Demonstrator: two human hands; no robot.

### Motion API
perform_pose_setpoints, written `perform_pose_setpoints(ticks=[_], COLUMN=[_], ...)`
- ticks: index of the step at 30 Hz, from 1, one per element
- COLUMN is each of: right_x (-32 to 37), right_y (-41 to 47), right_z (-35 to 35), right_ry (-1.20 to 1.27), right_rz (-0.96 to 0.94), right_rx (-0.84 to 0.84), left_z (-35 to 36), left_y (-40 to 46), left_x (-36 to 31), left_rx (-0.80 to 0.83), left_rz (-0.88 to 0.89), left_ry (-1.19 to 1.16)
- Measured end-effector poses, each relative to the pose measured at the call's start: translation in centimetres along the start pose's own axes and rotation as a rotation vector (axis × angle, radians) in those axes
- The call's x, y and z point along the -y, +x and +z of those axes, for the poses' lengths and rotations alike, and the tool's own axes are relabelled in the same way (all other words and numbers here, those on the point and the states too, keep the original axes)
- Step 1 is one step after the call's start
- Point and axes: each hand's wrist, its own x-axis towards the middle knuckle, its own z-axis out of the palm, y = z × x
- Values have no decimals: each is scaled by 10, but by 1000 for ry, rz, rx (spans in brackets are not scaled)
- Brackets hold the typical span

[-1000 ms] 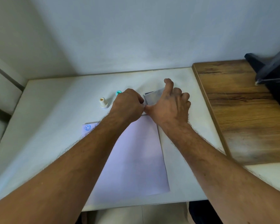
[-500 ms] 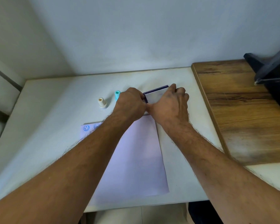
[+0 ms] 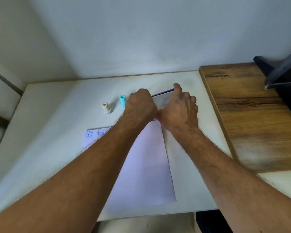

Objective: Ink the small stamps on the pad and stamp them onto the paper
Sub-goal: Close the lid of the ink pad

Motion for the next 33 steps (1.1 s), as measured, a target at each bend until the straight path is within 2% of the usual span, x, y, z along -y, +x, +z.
perform_pose_setpoints(ticks=[7, 10, 13, 20, 25, 29, 33], right_x=[-1, -2, -3, -4, -8, -10, -10], right_y=[5, 4, 4, 10, 10, 8, 8], right_z=[2, 8, 15, 12, 18, 21, 25], right_ry=[24, 15, -29, -10, 54, 26, 22], right_rz=[-6, -3, -10, -19, -76, -95, -96], right_rx=[-4, -39, -90, -56, -69, -114, -133], left_z=[-6, -15, -21, -3, -5, 2, 6], left_y=[-3, -4, 7, 45, 57, 58, 60], left_x=[-6, -17, -26, -25, -21, -15, -12], left_rx=[11, -92, -190, -64, 15, -3, -14], left_rz=[19, 55, 127, 244, 264, 327, 314], left_ry=[48, 161, 157, 191, 104, 122, 126])
